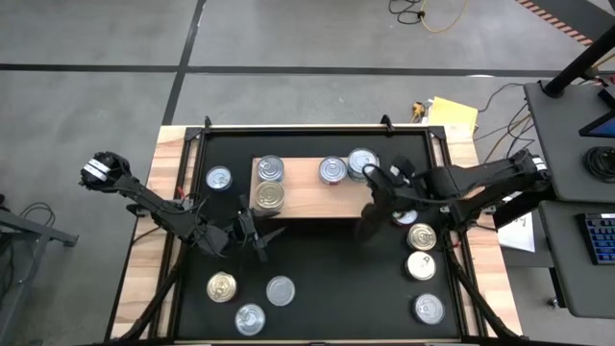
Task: Stack canned seafood by type on shelf
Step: Put the green tuna can on the shelf
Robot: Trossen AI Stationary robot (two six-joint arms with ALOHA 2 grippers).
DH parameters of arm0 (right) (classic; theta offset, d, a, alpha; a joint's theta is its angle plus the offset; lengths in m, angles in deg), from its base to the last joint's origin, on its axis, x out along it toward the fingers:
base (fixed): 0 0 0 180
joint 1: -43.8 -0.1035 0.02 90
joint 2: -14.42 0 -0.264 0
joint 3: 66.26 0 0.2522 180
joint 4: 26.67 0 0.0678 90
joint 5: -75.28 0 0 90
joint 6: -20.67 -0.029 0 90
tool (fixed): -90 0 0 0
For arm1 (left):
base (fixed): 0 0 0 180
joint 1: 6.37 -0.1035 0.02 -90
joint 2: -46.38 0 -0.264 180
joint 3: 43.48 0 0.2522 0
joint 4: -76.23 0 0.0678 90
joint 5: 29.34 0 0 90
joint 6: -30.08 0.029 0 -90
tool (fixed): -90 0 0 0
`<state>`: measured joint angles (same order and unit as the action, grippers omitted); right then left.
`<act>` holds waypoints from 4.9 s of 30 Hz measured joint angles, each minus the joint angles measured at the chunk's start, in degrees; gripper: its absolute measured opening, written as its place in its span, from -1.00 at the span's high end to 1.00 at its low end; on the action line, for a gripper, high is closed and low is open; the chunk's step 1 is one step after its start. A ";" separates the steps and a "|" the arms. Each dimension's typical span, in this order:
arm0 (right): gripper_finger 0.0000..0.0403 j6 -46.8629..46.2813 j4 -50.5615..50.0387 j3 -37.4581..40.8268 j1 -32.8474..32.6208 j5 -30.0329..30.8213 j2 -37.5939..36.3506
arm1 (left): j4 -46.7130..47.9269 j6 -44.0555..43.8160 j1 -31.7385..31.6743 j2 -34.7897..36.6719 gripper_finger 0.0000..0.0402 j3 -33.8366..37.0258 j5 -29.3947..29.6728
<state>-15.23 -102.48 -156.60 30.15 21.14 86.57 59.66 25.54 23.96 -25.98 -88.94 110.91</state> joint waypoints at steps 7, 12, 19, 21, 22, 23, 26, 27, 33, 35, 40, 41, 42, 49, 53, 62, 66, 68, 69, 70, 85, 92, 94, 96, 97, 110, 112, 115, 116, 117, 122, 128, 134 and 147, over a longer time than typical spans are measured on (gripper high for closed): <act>0.95 -0.83 5.18 2.38 -10.11 6.18 -0.54 | -0.06 -5.02 0.53 0.00 0.05 -0.62 -8.83; 0.95 -2.04 11.33 5.43 -17.67 11.39 0.00 | 0.00 -7.99 3.35 0.00 0.05 -1.27 -9.39; 0.95 -6.62 19.93 12.89 -26.70 17.33 0.00 | -0.06 -12.00 9.20 0.00 0.05 -1.29 -9.15; 0.95 -7.09 22.65 15.40 -28.43 17.78 0.00 | -0.08 -13.40 10.21 0.00 0.05 -1.29 -8.98; 0.95 -7.13 24.53 16.70 -29.21 17.82 0.00 | -0.21 -14.10 10.59 -0.09 0.05 -1.29 -8.94; 0.95 -7.10 26.85 18.14 -29.91 18.15 0.00 | -1.07 -14.64 10.89 -0.56 0.05 -1.29 -8.76; 0.95 -5.75 34.41 21.94 -31.01 18.25 0.00 | -5.30 -14.19 11.67 -3.19 0.05 -1.33 -8.80; 0.95 -5.07 36.45 23.03 -31.28 18.23 0.00 | -6.41 -14.09 11.78 -4.49 0.05 -1.74 -8.80; 0.95 -4.84 41.37 26.06 -32.47 18.01 0.00 | -3.61 -15.91 14.02 -13.24 0.05 -8.39 -9.95; 0.95 -5.18 41.75 26.35 -32.69 17.69 0.00 | 0.69 -18.42 14.83 -15.96 0.05 -11.82 -10.52; 0.95 -5.55 41.78 26.82 -32.89 17.69 0.05 | 23.17 -32.86 16.96 -20.66 0.05 -21.23 -10.61; 0.95 -5.57 41.79 26.86 -32.97 17.71 0.04 | 29.01 -36.75 17.31 -21.63 0.05 -23.38 -10.56; 0.95 -5.55 41.82 26.92 -33.00 17.71 0.04 | 34.27 -40.65 17.53 -22.64 0.05 -25.55 -10.57; 0.95 -4.80 41.81 27.48 -33.00 17.69 0.05 | 57.25 -56.17 18.43 -28.36 0.05 -36.49 -13.12; 0.95 -5.95 41.80 27.72 -32.98 17.71 0.39 | 59.89 -58.52 18.44 -30.16 0.06 -39.60 -17.41; 0.95 -4.73 42.53 27.74 -32.98 17.71 3.40 | 59.96 -62.33 18.44 -30.73 0.24 -35.14 -19.24; 0.95 -4.43 43.54 27.60 -32.98 17.69 4.74 | 60.09 -63.06 18.43 -30.82 0.38 -33.04 -15.27; 0.95 -4.36 43.51 27.59 -32.98 17.69 4.92 | 59.88 -63.58 18.38 -30.88 0.42 -33.03 -13.58; 0.95 -4.40 43.57 27.59 -32.96 17.71 4.92 | 59.92 -64.00 18.38 -30.88 0.44 -33.11 -12.75; 0.95 -4.48 43.57 27.59 -32.96 17.71 4.92 | 59.96 -64.71 18.30 -30.88 0.44 -33.17 -12.11; 0.95 -5.41 44.79 28.03 -32.96 17.71 4.92 | 64.33 -70.81 17.51 -30.88 0.23 -33.11 -10.66; 0.95 -6.04 44.86 28.24 -32.81 18.31 4.92 | 64.08 -74.01 17.08 -30.88 0.07 -32.97 -10.99; 0.95 -6.03 44.84 28.24 -32.81 18.35 4.92 | 63.82 -72.97 16.88 -30.88 -0.02 -32.62 -11.96; 0.95 -5.99 44.84 28.24 -32.81 18.35 4.92 | 63.08 -71.87 16.62 -30.85 -0.11 -31.90 -12.23; 0.95 -5.99 44.84 28.24 -32.81 18.35 4.92 | 62.43 -71.38 16.39 -30.74 -0.15 -31.31 -12.26; 0.95 -5.94 44.84 28.38 -32.81 18.28 4.92 | 39.92 -63.22 14.85 -22.28 -0.29 -14.80 -16.97; 0.95 -6.06 44.84 28.38 -32.81 18.21 4.92 | 35.15 -63.73 14.88 -21.58 -0.29 -11.96 -17.91; 0.95 -6.08 44.84 28.38 -32.81 18.17 4.90 | 26.80 -63.10 14.88 -21.67 -0.29 -8.45 -18.42; 0.95 -6.08 44.84 28.38 -32.81 18.17 4.90 | 24.55 -63.00 14.88 -21.89 -0.29 -7.76 -18.40; 0.95 -6.08 44.84 28.38 -32.81 18.17 4.90 | 23.05 -62.95 14.88 -22.16 -0.29 -7.32 -18.42; 0.95 -6.09 44.84 28.40 -32.81 18.17 4.90 | 22.78 -63.08 14.88 -23.99 -0.29 -7.06 -18.35; 0.95 -6.10 44.86 28.51 -32.81 18.17 4.90 | 22.57 -61.10 14.84 -26.38 -0.28 -8.66 -16.68; 0.95 -6.10 44.99 28.51 -32.81 18.17 4.90 | 22.44 -60.54 14.84 -28.01 -0.14 -9.85 -15.54; 0.95 -6.10 45.07 28.51 -32.81 18.17 4.90 | 22.75 -59.55 14.80 -29.40 0.66 -11.01 -12.26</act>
<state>-21.33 -57.41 -128.10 -2.65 39.32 91.47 82.41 -34.01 38.76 -55.38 -99.95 98.65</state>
